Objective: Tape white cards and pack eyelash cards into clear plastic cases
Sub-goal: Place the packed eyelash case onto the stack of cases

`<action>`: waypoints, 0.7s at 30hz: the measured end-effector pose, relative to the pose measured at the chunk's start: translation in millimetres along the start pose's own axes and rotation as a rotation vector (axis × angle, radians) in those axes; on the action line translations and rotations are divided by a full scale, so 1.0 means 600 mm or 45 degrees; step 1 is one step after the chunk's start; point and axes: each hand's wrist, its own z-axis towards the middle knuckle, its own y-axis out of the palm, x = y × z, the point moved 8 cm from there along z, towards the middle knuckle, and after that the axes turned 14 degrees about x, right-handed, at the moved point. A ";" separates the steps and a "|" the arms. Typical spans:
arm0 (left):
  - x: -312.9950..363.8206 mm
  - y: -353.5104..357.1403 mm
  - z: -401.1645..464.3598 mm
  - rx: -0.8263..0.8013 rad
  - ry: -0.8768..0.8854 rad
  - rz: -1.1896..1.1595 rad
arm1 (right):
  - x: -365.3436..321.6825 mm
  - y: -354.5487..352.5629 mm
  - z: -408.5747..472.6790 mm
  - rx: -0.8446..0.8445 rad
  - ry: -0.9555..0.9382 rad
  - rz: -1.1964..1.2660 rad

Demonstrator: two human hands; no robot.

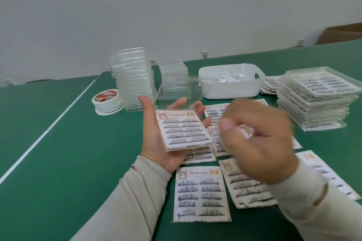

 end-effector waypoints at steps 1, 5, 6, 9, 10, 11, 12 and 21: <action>0.006 0.003 -0.004 0.021 0.009 -0.055 | 0.002 -0.034 0.012 0.220 0.007 0.016; 0.007 0.002 -0.012 0.142 0.022 -0.056 | 0.046 -0.061 0.024 0.326 0.356 -0.202; 0.008 0.003 -0.013 0.181 0.073 -0.015 | 0.062 -0.035 0.013 0.098 0.542 -0.250; 0.012 0.004 -0.010 0.273 0.275 0.098 | 0.091 0.040 -0.064 -0.669 1.033 -0.283; 0.012 0.005 -0.012 0.287 0.326 0.126 | 0.089 0.048 -0.076 -0.730 1.092 -0.245; 0.011 0.010 -0.015 0.287 0.365 0.153 | 0.086 0.050 -0.080 -0.721 1.108 -0.225; 0.010 0.015 -0.019 0.276 0.395 0.181 | 0.084 0.047 -0.081 -0.689 1.101 -0.250; 0.025 0.017 -0.033 0.286 0.562 0.403 | 0.090 -0.196 0.095 -0.196 0.788 -1.059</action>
